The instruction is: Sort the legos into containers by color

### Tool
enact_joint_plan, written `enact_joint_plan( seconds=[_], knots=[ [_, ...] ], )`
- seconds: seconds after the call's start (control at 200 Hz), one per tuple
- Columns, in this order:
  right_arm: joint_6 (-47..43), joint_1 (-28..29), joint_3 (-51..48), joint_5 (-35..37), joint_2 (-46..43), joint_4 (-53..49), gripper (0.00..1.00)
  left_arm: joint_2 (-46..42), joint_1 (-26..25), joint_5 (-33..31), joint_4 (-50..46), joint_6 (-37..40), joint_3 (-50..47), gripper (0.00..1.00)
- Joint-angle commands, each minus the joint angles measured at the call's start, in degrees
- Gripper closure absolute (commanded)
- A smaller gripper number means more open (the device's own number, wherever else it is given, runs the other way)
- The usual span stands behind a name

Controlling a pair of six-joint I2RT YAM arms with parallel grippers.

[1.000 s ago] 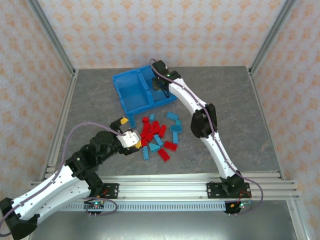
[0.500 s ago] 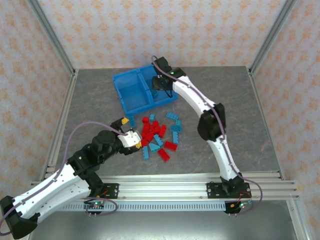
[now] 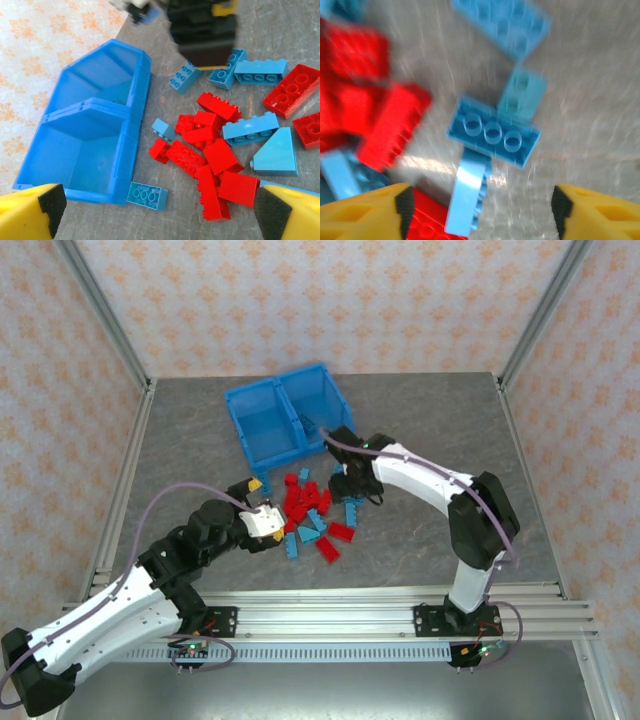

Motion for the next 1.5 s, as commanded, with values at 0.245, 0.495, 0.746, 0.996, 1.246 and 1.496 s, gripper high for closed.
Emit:
enact_joint_plan(
  seconds=[0.245, 0.495, 0.746, 0.996, 1.246, 1.496],
  knots=[
    [12.2, 1.2, -9.9, -4.2, -0.2, 10.9, 0.44, 0.6, 0.6, 4.8, -3.6, 1.9, 1.6, 0.00],
    [12.7, 1.3, -9.9, 0.1, 1.5, 12.1, 0.64, 0.7, 0.6, 5.2, -3.4, 2.4, 1.3, 0.00],
    [12.2, 1.2, -11.1, 2.9, -2.9, 11.2, 0.70, 0.8, 0.6, 5.5, -3.2, 2.3, 1.4, 0.00],
    [10.6, 1.4, -8.0, 3.9, -12.9, 11.4, 0.71, 0.0, 0.6, 4.3, -3.2, 2.2, 1.4, 0.00],
    [1.1, 1.4, 7.0, 12.4, -10.1, 15.5, 0.71, -2.0, 0.7, 2.4, 1.8, -1.0, 0.2, 0.00],
    [-6.7, -0.7, 32.7, 18.0, 11.9, 12.7, 0.71, -2.3, 0.7, -1.3, 3.7, -3.8, 0.0, 0.00]
  ],
)
